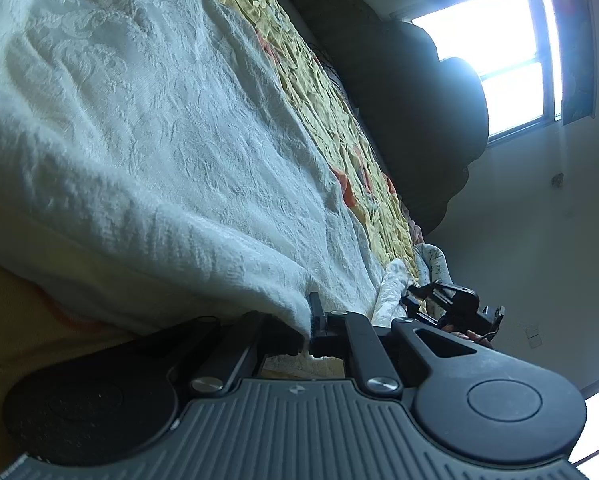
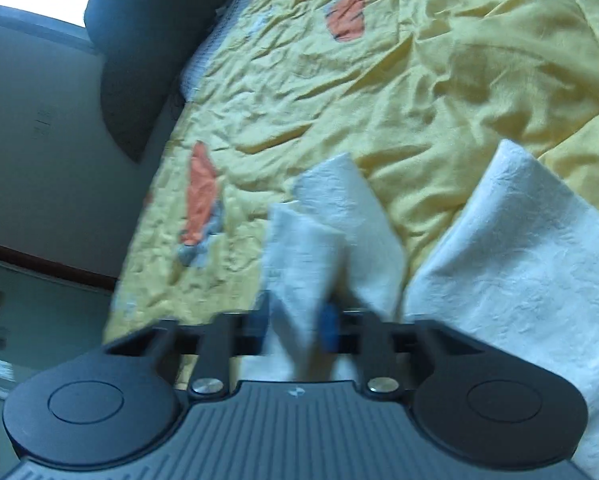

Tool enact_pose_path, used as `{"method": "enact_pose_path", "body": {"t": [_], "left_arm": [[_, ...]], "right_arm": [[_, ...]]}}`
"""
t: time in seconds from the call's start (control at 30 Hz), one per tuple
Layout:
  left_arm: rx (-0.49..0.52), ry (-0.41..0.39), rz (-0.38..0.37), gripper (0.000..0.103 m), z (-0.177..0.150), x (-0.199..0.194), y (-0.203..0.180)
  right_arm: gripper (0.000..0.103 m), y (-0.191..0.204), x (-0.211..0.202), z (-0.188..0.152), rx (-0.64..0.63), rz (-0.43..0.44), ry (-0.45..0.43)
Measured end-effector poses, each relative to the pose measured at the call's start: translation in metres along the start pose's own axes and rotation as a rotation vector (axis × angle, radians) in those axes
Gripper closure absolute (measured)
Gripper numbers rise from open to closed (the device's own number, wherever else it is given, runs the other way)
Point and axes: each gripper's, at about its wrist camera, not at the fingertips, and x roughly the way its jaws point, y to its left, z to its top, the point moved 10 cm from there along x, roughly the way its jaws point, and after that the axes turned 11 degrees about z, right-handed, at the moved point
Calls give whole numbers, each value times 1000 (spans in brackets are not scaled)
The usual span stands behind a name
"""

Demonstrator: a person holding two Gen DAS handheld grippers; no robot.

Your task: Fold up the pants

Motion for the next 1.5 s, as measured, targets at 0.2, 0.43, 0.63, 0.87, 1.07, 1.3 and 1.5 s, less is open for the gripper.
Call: {"method": "enact_pose_path", "body": {"t": [0.2,0.43,0.63,0.87,1.07,1.3,1.5], "left_arm": [[1,0,0,90,0,0,0],[-7,1,-17,89,0,0,0],[1,7,-41,87,-1,0,-3],[0,16,-46,87,0,0,-3],[14,20,-29,87,0,1,-5],[120,22,78,79,-1,-4,-20],[139,-8,139,36,-2,-36,-29]], "right_arm": [[98,49,-38,14,-65,165,-84],[98,59,-154,12,-144,254,-136],[97,-80,-167,-23,109,69,-103],[97,-64,-166,-12,92,123,-130],[97,-102,-179,-22,165,93,-119],[95,-103,-181,-22,154,124,-145],[84,-80,-219,-13,-67,-46,-302]]}}
